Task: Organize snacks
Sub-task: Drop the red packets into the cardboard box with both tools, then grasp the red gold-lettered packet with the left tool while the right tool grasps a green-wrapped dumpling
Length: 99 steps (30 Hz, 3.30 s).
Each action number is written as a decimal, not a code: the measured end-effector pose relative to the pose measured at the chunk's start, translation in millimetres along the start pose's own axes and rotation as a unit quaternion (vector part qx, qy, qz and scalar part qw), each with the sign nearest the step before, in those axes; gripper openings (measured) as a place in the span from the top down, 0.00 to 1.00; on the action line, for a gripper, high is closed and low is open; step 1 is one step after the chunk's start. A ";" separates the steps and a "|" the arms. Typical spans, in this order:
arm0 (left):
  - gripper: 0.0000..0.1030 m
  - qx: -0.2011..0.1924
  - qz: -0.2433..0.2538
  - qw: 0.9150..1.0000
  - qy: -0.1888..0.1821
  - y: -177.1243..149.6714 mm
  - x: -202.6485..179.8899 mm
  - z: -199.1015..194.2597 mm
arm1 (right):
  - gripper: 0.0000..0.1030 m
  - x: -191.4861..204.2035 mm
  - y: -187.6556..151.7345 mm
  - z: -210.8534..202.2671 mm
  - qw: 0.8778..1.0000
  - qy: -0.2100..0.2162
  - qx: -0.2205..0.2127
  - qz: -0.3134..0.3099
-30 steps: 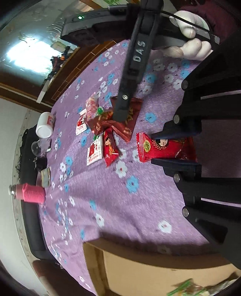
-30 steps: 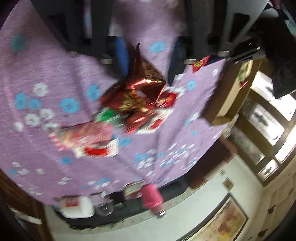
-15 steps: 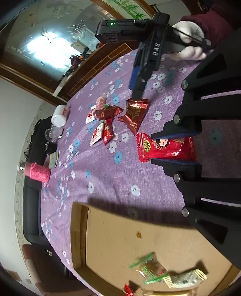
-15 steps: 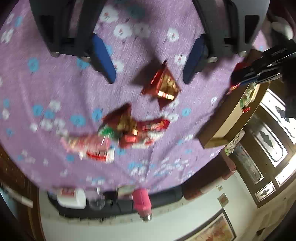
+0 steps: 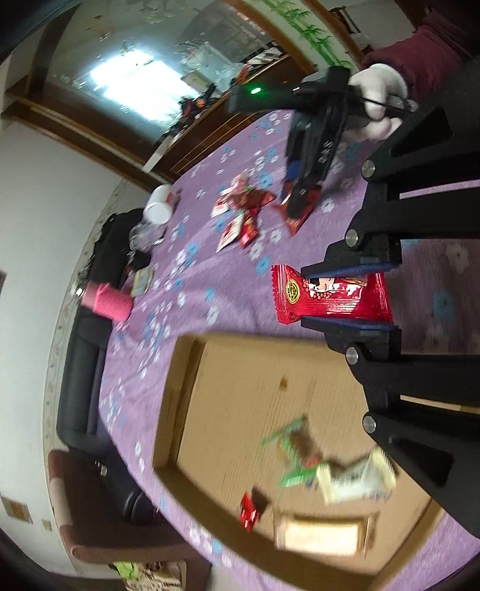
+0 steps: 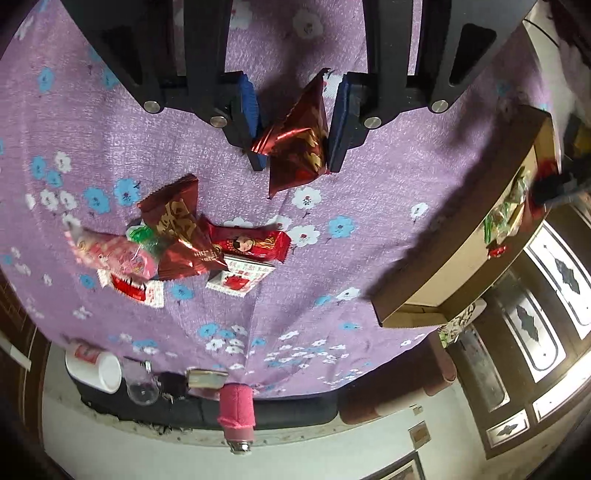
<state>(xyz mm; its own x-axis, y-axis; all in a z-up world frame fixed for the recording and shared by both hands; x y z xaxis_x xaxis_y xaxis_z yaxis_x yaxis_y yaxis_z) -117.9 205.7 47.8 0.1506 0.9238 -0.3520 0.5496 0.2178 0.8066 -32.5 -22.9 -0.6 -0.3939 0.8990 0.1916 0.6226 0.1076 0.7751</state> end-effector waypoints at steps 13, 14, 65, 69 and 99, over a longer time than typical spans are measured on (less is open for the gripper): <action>0.82 -0.017 -0.066 0.995 0.070 26.3 90.9 -14.3 | 0.65 69.9 53.8 -17.2 0.995 0.091 -0.039 0.022; 0.82 -0.015 -0.069 0.995 0.076 28.3 95.4 -11.6 | 0.65 80.1 57.6 -12.4 0.994 0.104 -0.036 0.025; 0.12 -0.096 -0.055 0.993 0.038 46.3 2.4 1.6 | 0.58 -107.2 40.7 -50.7 0.972 -0.070 -0.116 0.193; 0.12 -0.058 -0.061 0.996 0.000 29.4 -16.5 5.9 | 0.58 -124.5 40.0 -32.8 0.969 -0.065 -0.099 0.215; 0.12 -0.003 0.013 1.000 -0.021 -3.0 -61.1 36.9 | 0.58 -116.9 45.9 14.4 0.976 -0.004 -0.070 0.208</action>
<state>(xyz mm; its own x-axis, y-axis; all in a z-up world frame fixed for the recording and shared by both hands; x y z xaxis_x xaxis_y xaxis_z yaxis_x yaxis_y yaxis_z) -98.4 137.0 49.4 0.1990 0.9155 -0.3496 0.5406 0.1950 0.8184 51.9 -117.0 3.9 -0.1211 0.8564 0.5019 0.6288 -0.3251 0.7063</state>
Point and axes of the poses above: each gripper's, at about its wrist camera, not at the fingertips, and z roughly the way its jaws point, x to its left, y to its top, the point moved 3 cm from there along z, roughly the way its jaws point, and after that the axes turned 14 degrees about -x, right-handed, at the moved point
